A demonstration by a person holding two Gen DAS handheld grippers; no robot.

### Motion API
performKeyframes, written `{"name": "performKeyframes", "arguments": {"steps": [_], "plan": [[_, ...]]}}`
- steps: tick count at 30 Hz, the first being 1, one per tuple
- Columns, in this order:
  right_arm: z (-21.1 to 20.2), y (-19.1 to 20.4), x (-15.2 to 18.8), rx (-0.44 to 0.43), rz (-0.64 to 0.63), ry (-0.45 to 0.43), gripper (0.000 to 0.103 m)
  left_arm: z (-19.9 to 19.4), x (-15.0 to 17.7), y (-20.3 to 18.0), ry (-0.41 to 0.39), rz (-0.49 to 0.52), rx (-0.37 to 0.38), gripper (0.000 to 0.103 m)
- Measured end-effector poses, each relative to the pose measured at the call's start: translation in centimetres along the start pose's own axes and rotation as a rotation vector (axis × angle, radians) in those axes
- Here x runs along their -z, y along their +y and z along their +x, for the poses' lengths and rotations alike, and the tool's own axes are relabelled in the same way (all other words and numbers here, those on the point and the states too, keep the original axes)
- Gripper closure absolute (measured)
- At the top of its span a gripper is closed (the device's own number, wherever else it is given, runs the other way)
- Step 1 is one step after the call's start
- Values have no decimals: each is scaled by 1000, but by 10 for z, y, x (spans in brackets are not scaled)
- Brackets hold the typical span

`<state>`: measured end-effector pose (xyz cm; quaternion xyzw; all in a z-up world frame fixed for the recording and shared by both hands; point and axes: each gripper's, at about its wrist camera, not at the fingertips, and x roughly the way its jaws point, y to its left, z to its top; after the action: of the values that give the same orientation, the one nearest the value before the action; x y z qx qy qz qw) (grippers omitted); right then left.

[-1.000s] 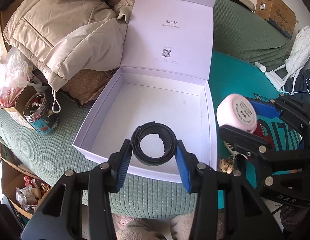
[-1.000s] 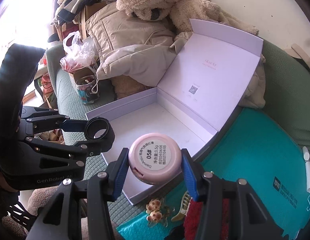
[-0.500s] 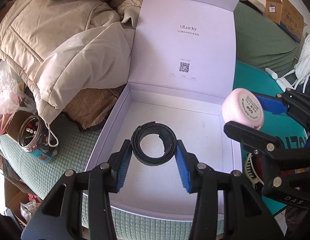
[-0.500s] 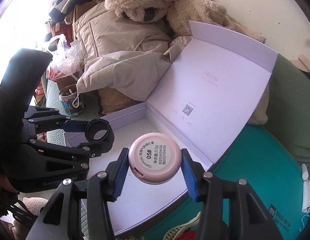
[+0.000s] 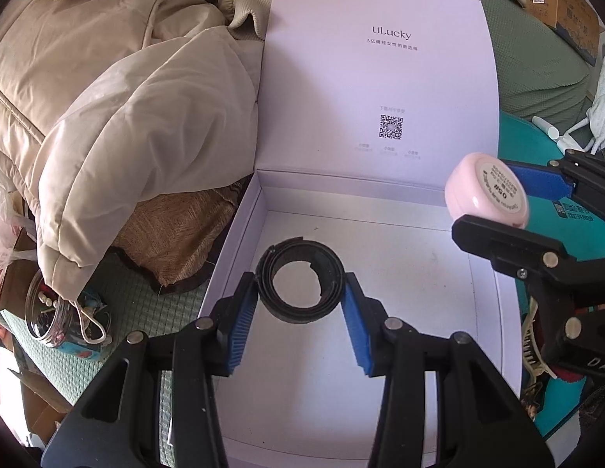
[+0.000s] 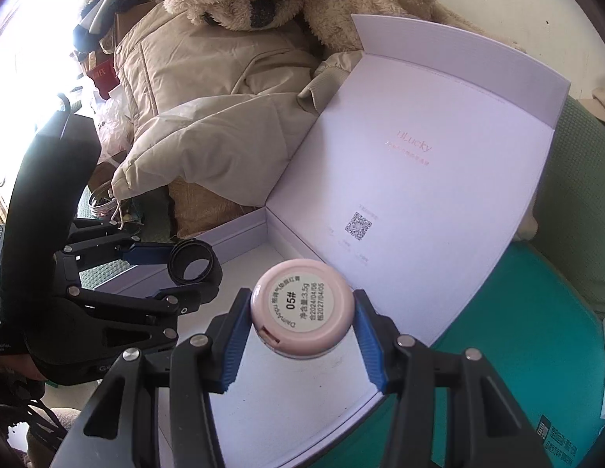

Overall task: Organize objects
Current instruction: 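Lower both items into the box and open both tools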

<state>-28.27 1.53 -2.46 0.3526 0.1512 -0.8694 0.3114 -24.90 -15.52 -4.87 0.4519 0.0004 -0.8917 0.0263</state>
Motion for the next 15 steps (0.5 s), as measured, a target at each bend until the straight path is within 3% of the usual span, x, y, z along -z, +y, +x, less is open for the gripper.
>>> {"name": "performKeyframes", "arguments": {"steps": [15], "plan": [[51, -7, 12, 7, -28, 97, 52, 54, -10, -7, 70, 72, -15, 61]]}}
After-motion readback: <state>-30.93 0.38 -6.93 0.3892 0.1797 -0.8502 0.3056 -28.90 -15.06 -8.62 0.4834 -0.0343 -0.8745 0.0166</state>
